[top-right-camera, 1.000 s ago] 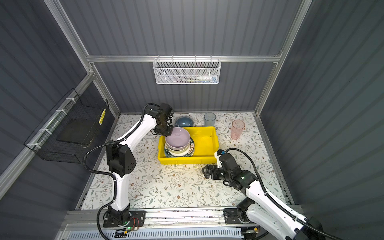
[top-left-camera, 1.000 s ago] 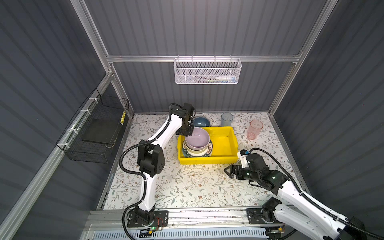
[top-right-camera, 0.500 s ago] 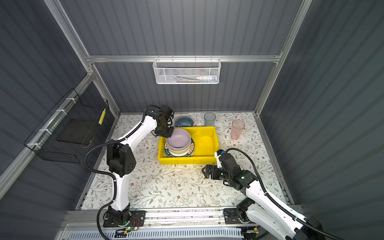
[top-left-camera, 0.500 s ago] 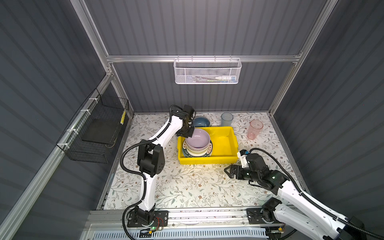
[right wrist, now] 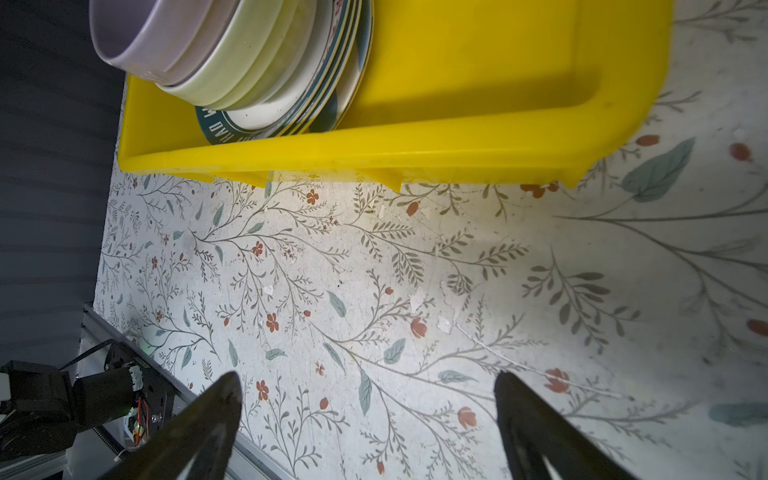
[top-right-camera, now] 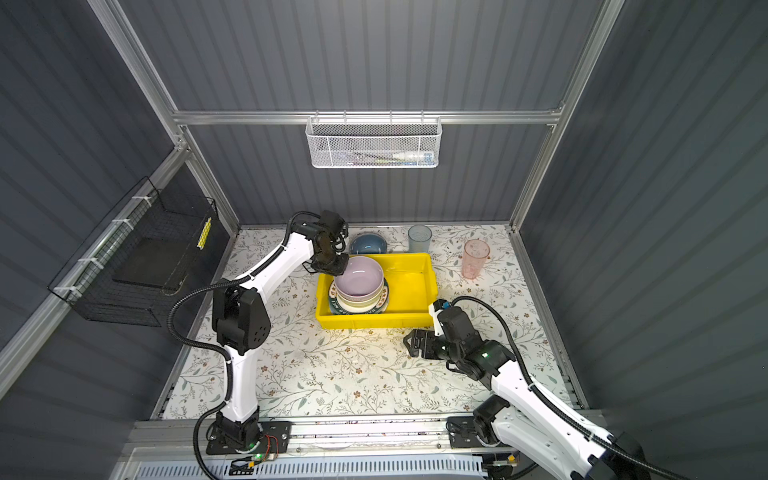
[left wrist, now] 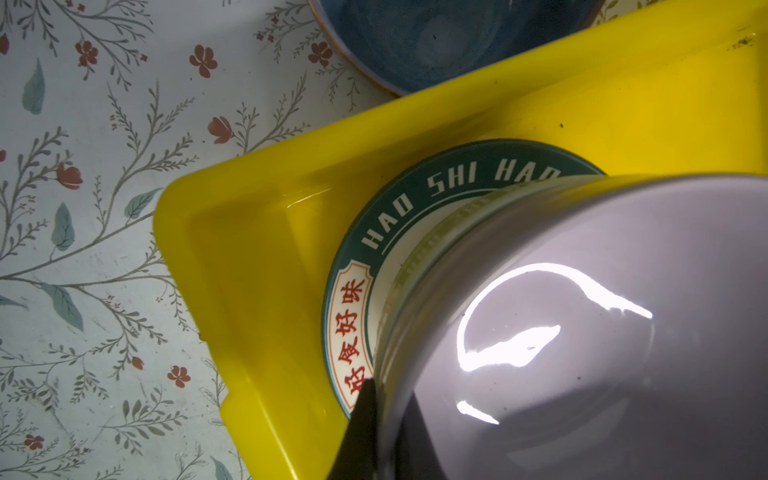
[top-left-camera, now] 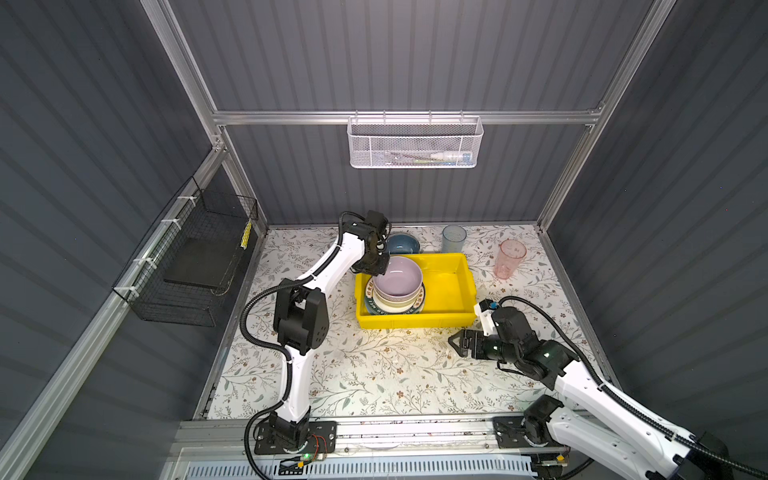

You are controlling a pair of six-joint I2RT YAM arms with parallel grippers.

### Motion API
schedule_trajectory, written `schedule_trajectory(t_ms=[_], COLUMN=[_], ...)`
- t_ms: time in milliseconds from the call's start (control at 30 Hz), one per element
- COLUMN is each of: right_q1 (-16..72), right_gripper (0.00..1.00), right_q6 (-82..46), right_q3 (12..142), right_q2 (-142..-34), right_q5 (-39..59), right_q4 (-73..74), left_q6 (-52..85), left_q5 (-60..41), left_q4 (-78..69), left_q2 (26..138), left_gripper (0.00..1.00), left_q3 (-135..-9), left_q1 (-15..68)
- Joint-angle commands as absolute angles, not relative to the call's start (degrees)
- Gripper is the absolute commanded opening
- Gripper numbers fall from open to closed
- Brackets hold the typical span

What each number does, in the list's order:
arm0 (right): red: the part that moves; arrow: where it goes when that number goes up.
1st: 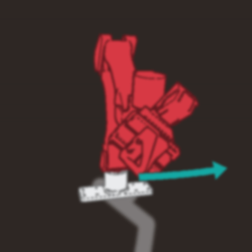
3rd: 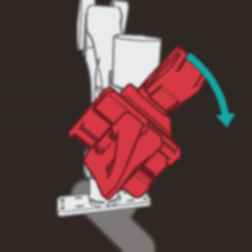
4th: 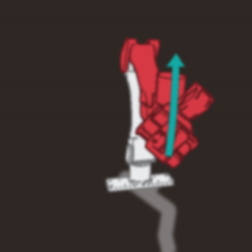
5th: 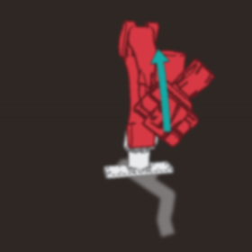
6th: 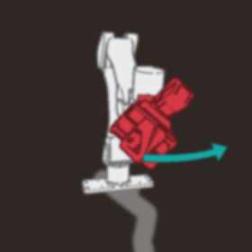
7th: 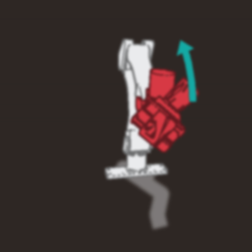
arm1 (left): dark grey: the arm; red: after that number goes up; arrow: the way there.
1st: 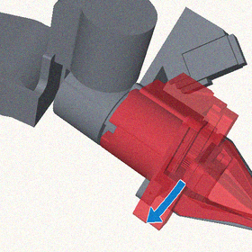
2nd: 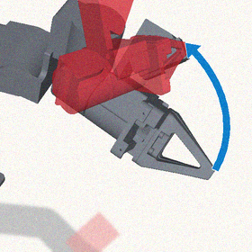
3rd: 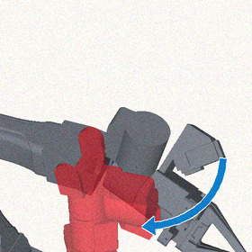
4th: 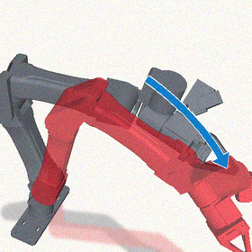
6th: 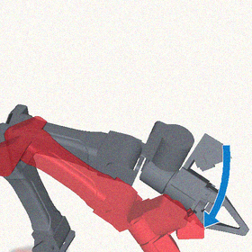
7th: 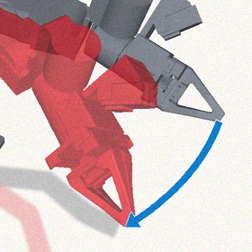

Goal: Place the mixed dishes into the plastic bin
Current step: 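Lower the lilac bowl into the pale green bowl and open the left gripper, then withdraw the left gripper from the bin while the right moves toward the bin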

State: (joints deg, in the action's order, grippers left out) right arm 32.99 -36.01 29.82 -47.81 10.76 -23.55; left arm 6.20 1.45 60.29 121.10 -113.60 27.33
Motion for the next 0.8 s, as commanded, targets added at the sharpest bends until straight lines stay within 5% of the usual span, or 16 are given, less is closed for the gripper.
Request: schedule_trajectory(t_ms=[0,567,767], right_q1=[33.2,33.2,33.0], right_gripper=[0.95,0.93,0.84], right_q6=[-36.3,-36.8,-37.0], right_q3=[28.9,30.6,32.9], right_q2=[-47.4,-45.5,-46.4], right_q5=[10.9,8.1,5.0], right_q4=[-23.2,-25.6,-27.2], left_q6=[6.5,12.4,14.8], left_q5=[1.4,-0.7,0.0], left_q4=[61.7,51.2,48.5], left_q2=[120.5,103.2,95.7], left_gripper=[0.17,0.64,0.65], left_q3=[-112.2,-101.1,-89.4], left_q1=[27.6,24.3,20.5])
